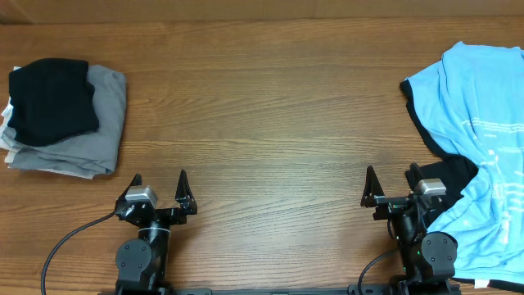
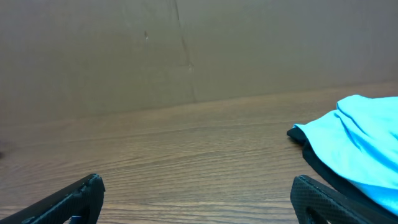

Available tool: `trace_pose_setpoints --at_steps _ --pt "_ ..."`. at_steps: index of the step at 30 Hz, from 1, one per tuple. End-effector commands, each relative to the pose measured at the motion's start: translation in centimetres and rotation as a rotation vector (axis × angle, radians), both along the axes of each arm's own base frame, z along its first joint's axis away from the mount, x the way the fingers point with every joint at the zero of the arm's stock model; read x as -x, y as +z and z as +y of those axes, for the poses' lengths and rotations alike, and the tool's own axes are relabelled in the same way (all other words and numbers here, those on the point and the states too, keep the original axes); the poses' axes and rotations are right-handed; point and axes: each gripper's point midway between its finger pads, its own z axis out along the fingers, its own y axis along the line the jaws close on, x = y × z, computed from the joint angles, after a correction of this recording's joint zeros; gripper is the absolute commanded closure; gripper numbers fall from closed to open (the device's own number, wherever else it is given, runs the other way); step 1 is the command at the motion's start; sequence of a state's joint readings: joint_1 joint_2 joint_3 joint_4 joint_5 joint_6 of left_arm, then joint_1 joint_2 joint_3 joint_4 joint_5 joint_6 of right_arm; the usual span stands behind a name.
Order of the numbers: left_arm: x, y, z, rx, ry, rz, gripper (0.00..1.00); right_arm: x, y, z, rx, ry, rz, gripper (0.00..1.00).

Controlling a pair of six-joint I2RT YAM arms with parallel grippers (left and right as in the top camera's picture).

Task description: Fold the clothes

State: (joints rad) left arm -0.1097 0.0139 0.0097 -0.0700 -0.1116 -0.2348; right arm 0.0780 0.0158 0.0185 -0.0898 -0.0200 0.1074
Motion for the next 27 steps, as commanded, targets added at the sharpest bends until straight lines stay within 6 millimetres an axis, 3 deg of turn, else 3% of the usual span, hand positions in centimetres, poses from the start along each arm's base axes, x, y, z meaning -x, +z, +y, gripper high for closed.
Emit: trace_pose_setpoints --at_steps 1,27 --pt "-0.01 -0.02 0.14 0.013 0.006 -0.004 0.00 -0.03 -0.18 -0.13 0.003 -0.005 -0.003 0.00" --pt "-0.01 0.00 0.19 0.013 0.009 -0.005 0.00 -0.05 -0.16 -0.31 -0.035 -0.017 0.001 0.00"
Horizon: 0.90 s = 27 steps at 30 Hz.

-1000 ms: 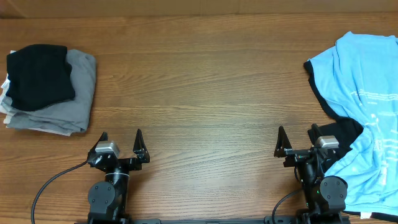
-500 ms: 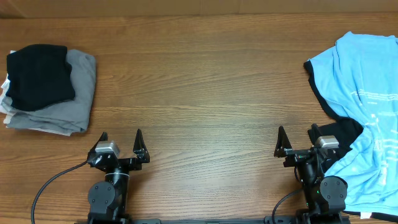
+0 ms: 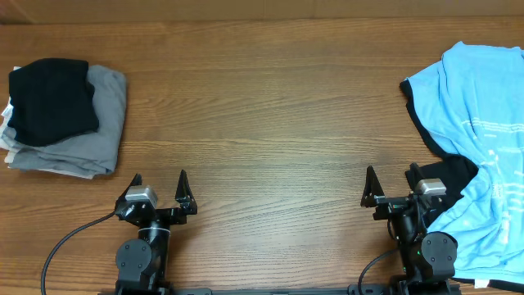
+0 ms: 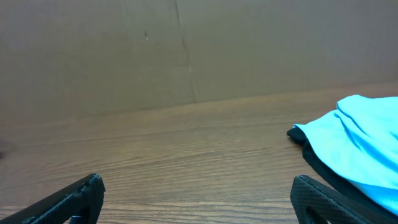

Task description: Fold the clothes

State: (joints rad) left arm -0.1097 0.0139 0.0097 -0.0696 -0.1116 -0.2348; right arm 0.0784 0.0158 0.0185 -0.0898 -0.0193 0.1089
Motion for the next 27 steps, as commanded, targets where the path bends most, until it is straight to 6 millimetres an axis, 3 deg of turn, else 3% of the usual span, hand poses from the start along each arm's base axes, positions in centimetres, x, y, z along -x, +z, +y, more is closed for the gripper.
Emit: trace_pose_setpoints --at_steps 1,10,19,27 --pt "0.0 0.0 0.2 0.013 0.009 -0.004 0.00 0.0 -0.1 -0.4 -0.045 -0.022 0.004 0.00" --pt "0.0 0.0 0.0 0.014 0.001 -0.003 0.00 0.4 1.0 -0.8 -0.068 -0.047 0.061 0.00" --pt "0.1 0.3 -0.1 0.014 -0.006 -0.004 0.00 0.1 3.9 -0.8 -0.073 -0.051 0.141 0.00" --pt "1.2 4.8 -0.6 -0.001 -0.046 0.009 0.00 -1.5 7.1 -0.5 -0.140 -0.057 0.265 0.00"
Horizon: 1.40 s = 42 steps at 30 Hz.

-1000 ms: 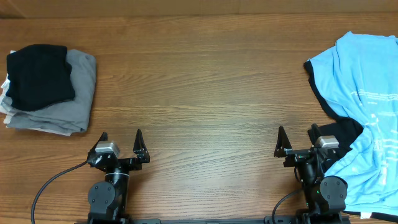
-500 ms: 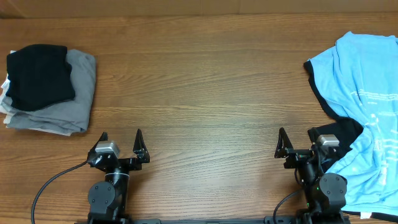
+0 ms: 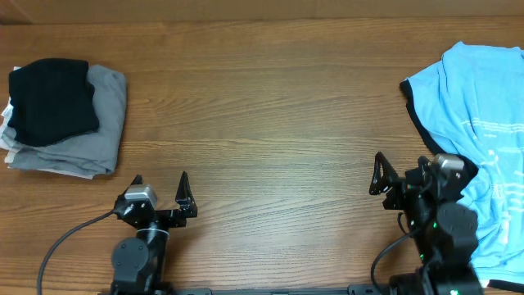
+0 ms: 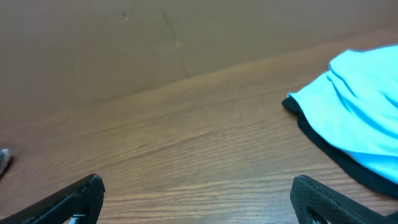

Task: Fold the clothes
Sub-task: 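Reach the right gripper into the blue shirt and grasp its edge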

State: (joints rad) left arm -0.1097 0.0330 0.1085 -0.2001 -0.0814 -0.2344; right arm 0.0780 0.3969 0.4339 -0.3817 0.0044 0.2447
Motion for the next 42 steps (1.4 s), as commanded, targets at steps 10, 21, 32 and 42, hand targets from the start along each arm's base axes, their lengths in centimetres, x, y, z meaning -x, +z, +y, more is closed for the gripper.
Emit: trace_pose_setpoints --at_steps 10,21,32,42 --pt "0.1 6.9 -0.2 -0.018 -0.015 0.198 0.00 -4.8 1.3 -1.7 0.202 -0.045 0.294 0.00" --pt "-3.1 6.0 -0.6 -0.045 -0.018 0.487 0.00 -4.2 -4.3 -9.5 0.146 -0.523 0.530 0.00" --pt "-3.7 4.5 -1.4 -0.025 -0.052 0.549 0.00 1.5 -15.1 -17.7 -0.143 -0.979 0.939 0.00" --pt "-3.8 4.3 -1.4 -0.025 -0.052 0.554 0.00 1.2 -19.7 -20.4 -0.219 -1.042 0.993 0.03"
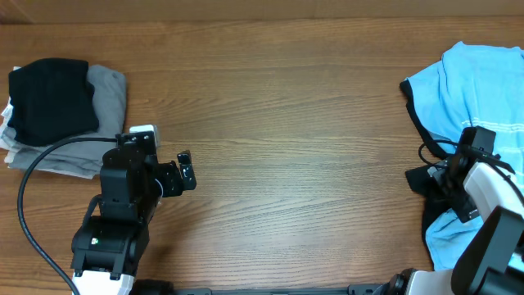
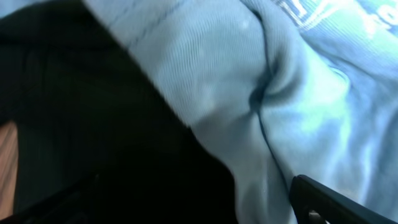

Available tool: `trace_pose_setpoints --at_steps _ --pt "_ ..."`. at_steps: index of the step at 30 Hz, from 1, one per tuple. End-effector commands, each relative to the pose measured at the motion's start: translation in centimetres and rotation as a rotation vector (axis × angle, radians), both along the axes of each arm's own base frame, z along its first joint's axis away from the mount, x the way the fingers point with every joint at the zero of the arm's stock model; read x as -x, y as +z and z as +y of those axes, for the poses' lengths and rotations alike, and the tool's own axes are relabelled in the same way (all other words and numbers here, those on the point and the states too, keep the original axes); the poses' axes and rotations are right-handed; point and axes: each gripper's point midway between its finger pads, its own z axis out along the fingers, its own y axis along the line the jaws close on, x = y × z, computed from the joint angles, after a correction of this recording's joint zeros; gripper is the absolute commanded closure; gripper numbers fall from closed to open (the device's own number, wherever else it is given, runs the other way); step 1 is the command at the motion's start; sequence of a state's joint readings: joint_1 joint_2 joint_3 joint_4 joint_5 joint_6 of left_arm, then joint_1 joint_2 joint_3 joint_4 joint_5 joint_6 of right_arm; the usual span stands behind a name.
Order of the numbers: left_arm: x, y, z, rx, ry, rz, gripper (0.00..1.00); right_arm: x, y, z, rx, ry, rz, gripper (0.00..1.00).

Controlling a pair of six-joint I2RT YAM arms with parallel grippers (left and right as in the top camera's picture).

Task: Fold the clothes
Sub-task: 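Reach the right gripper into the blue shirt and grasp its edge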

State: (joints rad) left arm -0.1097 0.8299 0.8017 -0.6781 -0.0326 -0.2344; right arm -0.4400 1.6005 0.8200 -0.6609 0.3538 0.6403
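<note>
A crumpled light blue shirt (image 1: 483, 90) with black trim lies at the table's right edge, partly over a black garment (image 1: 419, 179). My right gripper (image 1: 438, 182) is down on this pile where black meets blue. In the right wrist view the gripper (image 2: 196, 202) is open, its fingers (image 2: 323, 199) wide apart, and blue cloth (image 2: 280, 93) and black cloth (image 2: 93, 124) fill the view. My left gripper (image 1: 185, 170) is raised over bare wood left of centre, pointing right, open and empty.
A folded stack sits at the far left: a black piece (image 1: 49, 98) on a grey one (image 1: 110, 115), with white cloth beneath. A black cable (image 1: 33, 176) loops from the left arm. The wooden table (image 1: 278, 106) spans the view.
My right gripper went from just left of the pile, looking across bare wood, to down on the black and blue cloth. My left arm rose from the front edge and now points right.
At the two oldest moments both arms rested at the table's front edge with the grippers open. Then the right arm had lifted and turned toward the blue shirt. Now it is on the pile and the left arm is also raised. The clothes lie unchanged.
</note>
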Motion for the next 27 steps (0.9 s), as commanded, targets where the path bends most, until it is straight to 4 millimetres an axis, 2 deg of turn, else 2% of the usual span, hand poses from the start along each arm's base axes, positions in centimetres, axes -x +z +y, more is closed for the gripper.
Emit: trace_pose_setpoints --at_steps 1,11,16,18,21,24,27 --pt "-0.3 1.1 -0.2 0.020 -0.001 -0.025 0.00 -0.6 0.2 -0.9 0.009 -0.035 -0.033 0.04" --pt "-0.3 1.1 -0.2 0.020 -0.001 -0.025 0.00 1.2 -0.1 -2.3 0.001 -0.105 -0.016 0.16" --pt "-0.3 1.1 -0.2 0.020 -0.001 -0.025 0.00 1.9 -0.4 -2.3 -0.009 -0.119 0.002 0.28" --pt "-0.3 1.1 -0.2 0.020 -0.001 -0.025 0.00 2.0 -0.4 -2.3 -0.010 -0.119 0.004 0.34" --pt "-0.3 1.1 -0.2 0.020 -0.002 -0.025 0.00 2.0 -0.4 -2.3 -0.011 -0.119 0.006 0.50" --pt "-0.3 1.1 -0.2 0.020 -0.001 -0.025 0.00 2.0 -0.4 -2.3 -0.011 -0.119 0.006 0.59" --pt "-0.3 1.1 -0.2 0.020 -0.001 -0.025 0.00 2.0 -0.4 -2.3 -0.011 -0.119 0.006 0.75"
